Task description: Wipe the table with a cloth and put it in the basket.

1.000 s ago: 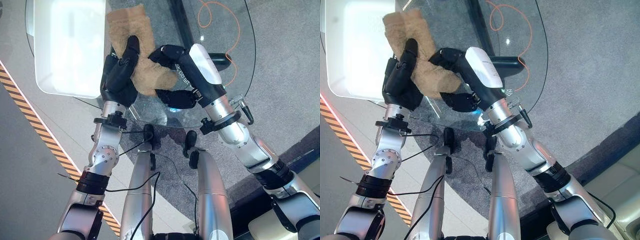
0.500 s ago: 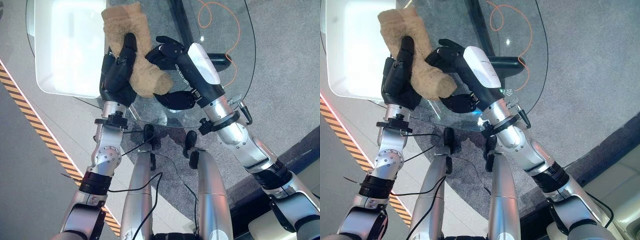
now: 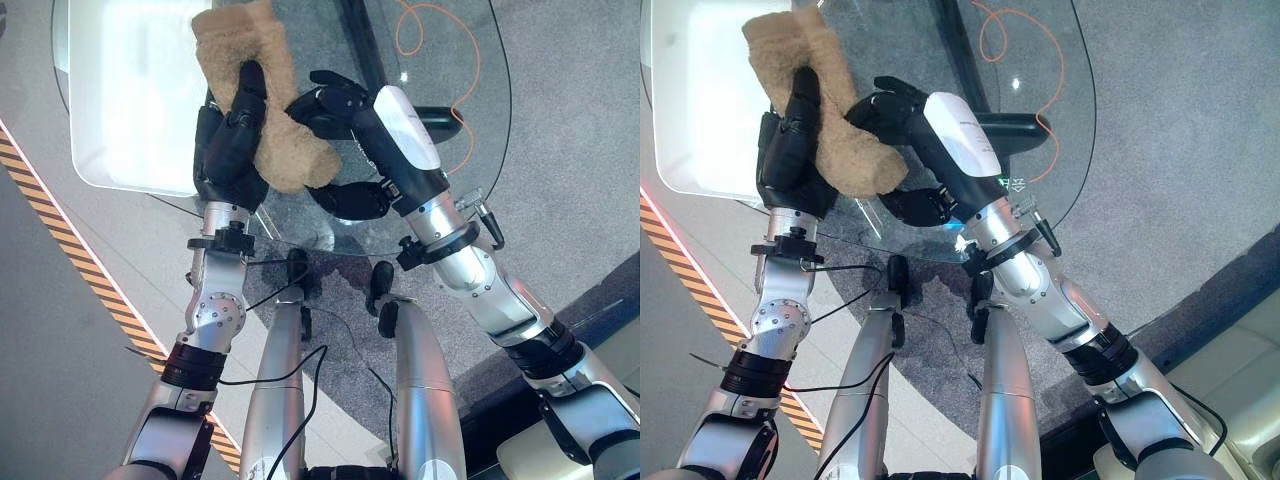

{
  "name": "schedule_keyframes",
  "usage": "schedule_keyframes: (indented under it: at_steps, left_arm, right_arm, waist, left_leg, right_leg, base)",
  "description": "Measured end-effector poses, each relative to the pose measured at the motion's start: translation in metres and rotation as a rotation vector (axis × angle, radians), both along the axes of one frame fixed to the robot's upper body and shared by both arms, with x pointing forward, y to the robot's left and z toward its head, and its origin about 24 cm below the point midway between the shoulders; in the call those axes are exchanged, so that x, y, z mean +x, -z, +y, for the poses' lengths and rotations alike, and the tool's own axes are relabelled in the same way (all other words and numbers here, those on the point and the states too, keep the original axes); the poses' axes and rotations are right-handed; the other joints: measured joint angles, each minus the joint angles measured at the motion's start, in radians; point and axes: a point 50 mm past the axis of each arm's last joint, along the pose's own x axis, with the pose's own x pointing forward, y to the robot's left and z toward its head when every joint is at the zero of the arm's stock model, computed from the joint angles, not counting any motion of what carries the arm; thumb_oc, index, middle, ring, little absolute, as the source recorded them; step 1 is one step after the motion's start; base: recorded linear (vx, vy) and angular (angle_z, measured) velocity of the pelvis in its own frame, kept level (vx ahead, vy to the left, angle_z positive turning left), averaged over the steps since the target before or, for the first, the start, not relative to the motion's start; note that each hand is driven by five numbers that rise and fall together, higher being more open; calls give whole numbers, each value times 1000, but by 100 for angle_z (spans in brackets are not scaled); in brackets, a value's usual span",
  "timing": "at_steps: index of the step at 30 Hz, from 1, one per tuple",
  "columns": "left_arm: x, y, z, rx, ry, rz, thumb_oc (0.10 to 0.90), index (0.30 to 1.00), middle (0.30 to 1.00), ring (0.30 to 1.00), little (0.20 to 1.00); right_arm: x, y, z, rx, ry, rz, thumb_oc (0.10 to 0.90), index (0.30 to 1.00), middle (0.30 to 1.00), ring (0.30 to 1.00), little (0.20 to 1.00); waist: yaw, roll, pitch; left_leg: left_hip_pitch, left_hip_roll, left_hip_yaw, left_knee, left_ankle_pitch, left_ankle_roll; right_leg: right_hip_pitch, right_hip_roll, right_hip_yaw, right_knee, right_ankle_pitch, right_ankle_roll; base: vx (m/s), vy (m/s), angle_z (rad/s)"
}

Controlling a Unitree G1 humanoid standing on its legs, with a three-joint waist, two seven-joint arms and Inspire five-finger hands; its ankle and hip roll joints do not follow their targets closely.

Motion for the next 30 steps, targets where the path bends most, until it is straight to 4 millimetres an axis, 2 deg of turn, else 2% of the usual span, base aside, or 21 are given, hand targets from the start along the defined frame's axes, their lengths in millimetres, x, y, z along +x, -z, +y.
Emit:
schedule_keyframes:
  at_steps: [6, 10, 23, 27, 30]
  left_arm:
    - [-1, -4, 11, -37, -54, -24, 100, 300, 300, 300, 200]
    - [-2, -5, 14, -38, -80, -30, 100, 300, 300, 300, 200]
    - [-4, -6, 24, -46, -196, -19, 100, 300, 300, 300, 200]
    - [-5, -9, 32, -58, -271, -23, 100, 300, 300, 300, 200]
    - [-6, -8, 40, -84, -315, -14, 100, 300, 300, 300, 200]
  right_arm:
    - [2, -15, -19, 81, 81, -68, 800, 900, 900, 900, 900]
    - [3, -20, -24, 107, 103, -89, 800, 900, 900, 900, 900]
    - [2, -20, -26, 135, 129, -122, 800, 900, 900, 900, 900]
    - [4, -19, -33, 197, 175, -144, 800, 900, 900, 900, 900]
    - [12, -11, -52, 260, 273, -135, 800, 900, 900, 900, 900]
  waist:
    - [-1, 0, 0]
    - [-1, 0, 0]
    - [-2, 0, 0]
    - [-4, 0, 0]
    - [-2, 0, 0]
  left_leg:
    - [0, 0, 0, 0, 0, 0]
    - [0, 0, 0, 0, 0, 0]
    - [1, 2, 1, 3, 0, 0]
    - [1, 2, 2, 3, 0, 0]
    - [1, 2, 4, 3, -1, 1]
  right_leg:
    - [0, 0, 0, 0, 0, 0]
    - [0, 1, 1, 0, 0, 0]
    - [0, 2, 2, 2, 1, -1]
    - [0, 2, 3, 1, 1, -1]
    - [0, 1, 4, 0, 0, -1]
  base:
    - [0, 0, 0]
    - [0, 0, 0]
    - [0, 0, 0]
    - [0, 8, 0]
    - [3, 10, 0]
